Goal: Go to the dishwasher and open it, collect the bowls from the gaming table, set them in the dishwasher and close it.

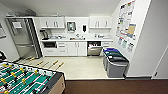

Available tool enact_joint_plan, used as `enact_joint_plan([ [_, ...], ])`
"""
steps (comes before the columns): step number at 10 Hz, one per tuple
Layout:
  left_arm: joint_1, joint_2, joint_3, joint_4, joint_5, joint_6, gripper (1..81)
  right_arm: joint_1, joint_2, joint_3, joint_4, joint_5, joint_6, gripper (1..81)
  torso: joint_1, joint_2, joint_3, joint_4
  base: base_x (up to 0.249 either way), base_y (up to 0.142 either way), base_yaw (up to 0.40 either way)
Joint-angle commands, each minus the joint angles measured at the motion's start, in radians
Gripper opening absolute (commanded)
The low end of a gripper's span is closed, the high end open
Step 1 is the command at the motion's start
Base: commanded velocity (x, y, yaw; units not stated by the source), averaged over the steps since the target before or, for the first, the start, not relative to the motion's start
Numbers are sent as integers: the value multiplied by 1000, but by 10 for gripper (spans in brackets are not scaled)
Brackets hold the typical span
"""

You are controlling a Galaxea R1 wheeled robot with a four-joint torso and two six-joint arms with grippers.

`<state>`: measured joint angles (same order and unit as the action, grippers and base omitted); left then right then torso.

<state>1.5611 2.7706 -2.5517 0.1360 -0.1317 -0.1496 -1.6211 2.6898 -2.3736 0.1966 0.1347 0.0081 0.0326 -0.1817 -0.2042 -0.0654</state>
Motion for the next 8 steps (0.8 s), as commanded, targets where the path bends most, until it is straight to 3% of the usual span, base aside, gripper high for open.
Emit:
enact_joint_plan([
  [1, -35, -18, 1, 11, 44, 7, 10, 29, -31, -1, -8, -56, -2, 10, 0, 0, 0, 0, 195, -84, 0],
  [8, -35, -18, 1, 11, 44, 7, 10, 29, -29, -2, -8, -55, -2, 10, 0, 0, 0, 0, 194, -86, 0],
])
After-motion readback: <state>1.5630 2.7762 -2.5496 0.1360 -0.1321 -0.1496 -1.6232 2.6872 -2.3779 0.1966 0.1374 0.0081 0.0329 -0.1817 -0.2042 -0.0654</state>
